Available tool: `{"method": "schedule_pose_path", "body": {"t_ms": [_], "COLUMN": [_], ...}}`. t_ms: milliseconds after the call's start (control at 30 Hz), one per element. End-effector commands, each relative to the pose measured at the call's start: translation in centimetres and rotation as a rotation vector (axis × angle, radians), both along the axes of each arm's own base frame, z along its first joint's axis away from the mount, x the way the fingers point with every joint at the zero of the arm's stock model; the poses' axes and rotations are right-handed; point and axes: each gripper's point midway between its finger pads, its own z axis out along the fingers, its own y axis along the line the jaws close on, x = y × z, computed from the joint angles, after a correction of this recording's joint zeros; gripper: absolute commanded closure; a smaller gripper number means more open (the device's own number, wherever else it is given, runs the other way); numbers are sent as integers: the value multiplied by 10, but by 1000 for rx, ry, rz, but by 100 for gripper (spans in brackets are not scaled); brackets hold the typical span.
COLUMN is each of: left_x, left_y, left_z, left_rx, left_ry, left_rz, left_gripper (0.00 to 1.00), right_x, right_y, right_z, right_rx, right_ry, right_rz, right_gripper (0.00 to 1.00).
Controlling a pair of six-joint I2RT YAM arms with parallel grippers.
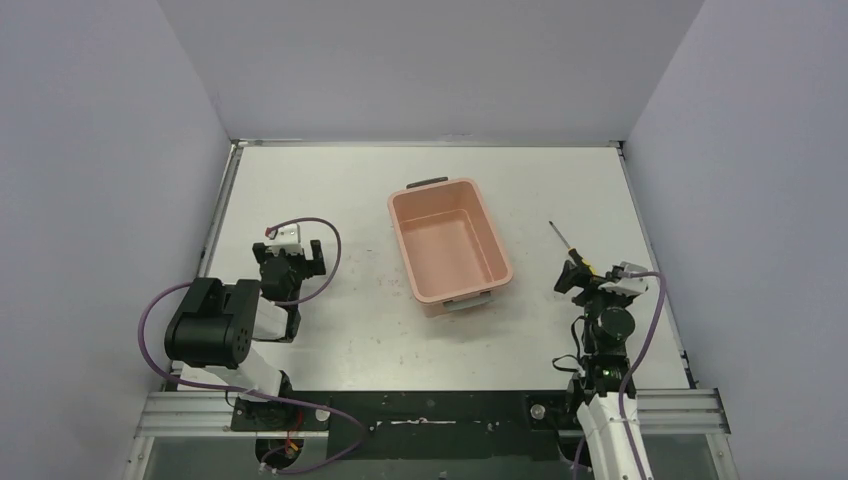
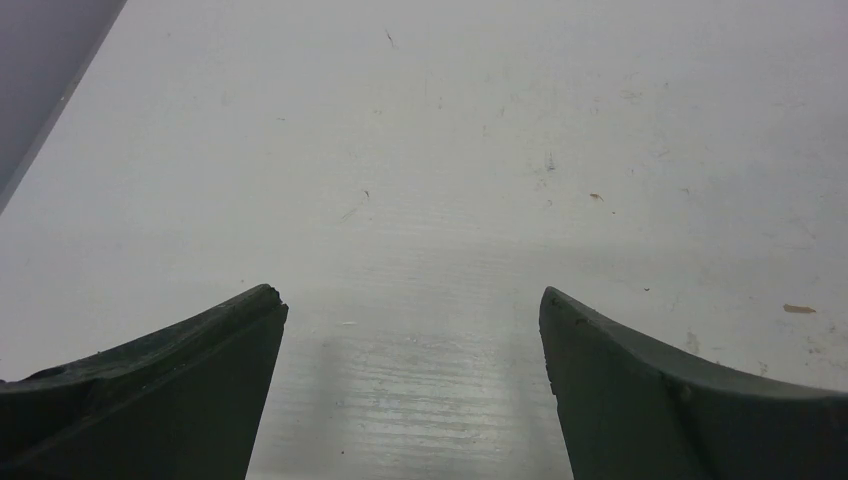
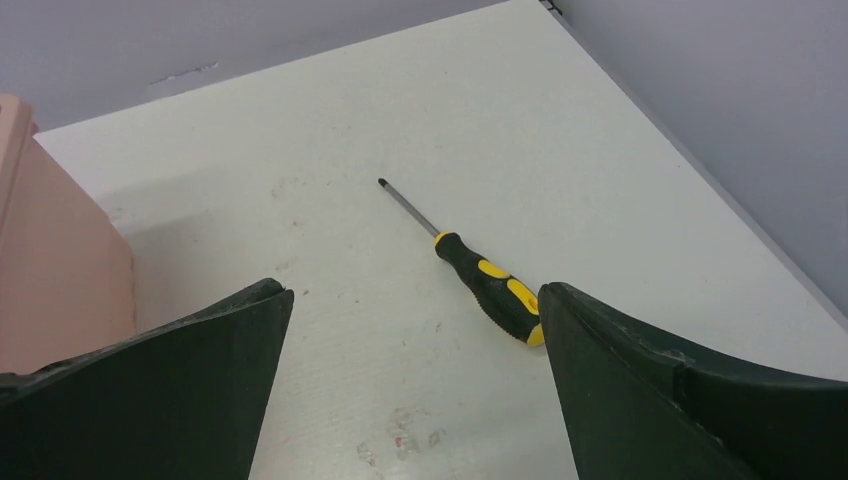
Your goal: Put the screwdriver in the bin
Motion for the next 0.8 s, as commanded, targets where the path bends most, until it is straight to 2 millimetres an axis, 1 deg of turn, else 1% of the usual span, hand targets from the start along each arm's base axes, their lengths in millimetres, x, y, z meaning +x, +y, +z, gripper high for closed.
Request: {"method": "schedule_pose_path", "body": {"t_ms": [0, 67, 167, 200, 267, 300, 367, 433, 500, 533, 600, 633, 767], "left_x": [12, 12, 12, 12, 12, 12, 12, 12, 12, 12, 12, 12, 12], "left_y": [0, 0, 0, 0, 0, 0, 0, 0, 0, 0, 0, 0, 0], "left_z": [16, 16, 17, 17, 16, 16, 16, 16, 16, 16, 16, 16, 15], "left_rx": [-17, -17, -17, -16, -16, -17, -17, -16, -17, -16, -17, -17, -16], "left_ry": [-60, -60, -62, -62, -59, -61, -60, -60, -61, -61, -60, -60, -58], "left_rz": [2, 2, 1, 1, 1, 2, 1, 2, 2, 2, 1, 1, 1], "left_gripper": [3, 3, 3, 3, 3, 3, 3, 3, 3, 3, 3, 3, 3], "right_x": [6, 10, 21, 26, 38, 47, 62, 74, 82, 86, 87, 87, 87], "right_y": [-4, -3, -3, -5, -14, -17, -20, -24, -23, -22, -21, -23, -39], "right_z": [23, 32, 53, 58, 58, 64, 49, 28, 2, -7, -30, -45, -74], "right_rx": [-28, -29, -36, -43, -52, -73, -111, -135, -149, -153, -149, -150, -188], "right_ry": [-41, -29, -1, 26, 135, 198, 396, 599, 780, 841, 960, 1023, 1153], "right_rz": [-10, -6, 1, -6, -41, -45, -28, -4, 43, 73, 98, 94, 25], "right_gripper": [0, 0, 0, 0, 0, 0, 0, 0, 0, 0, 0, 0, 0]}}
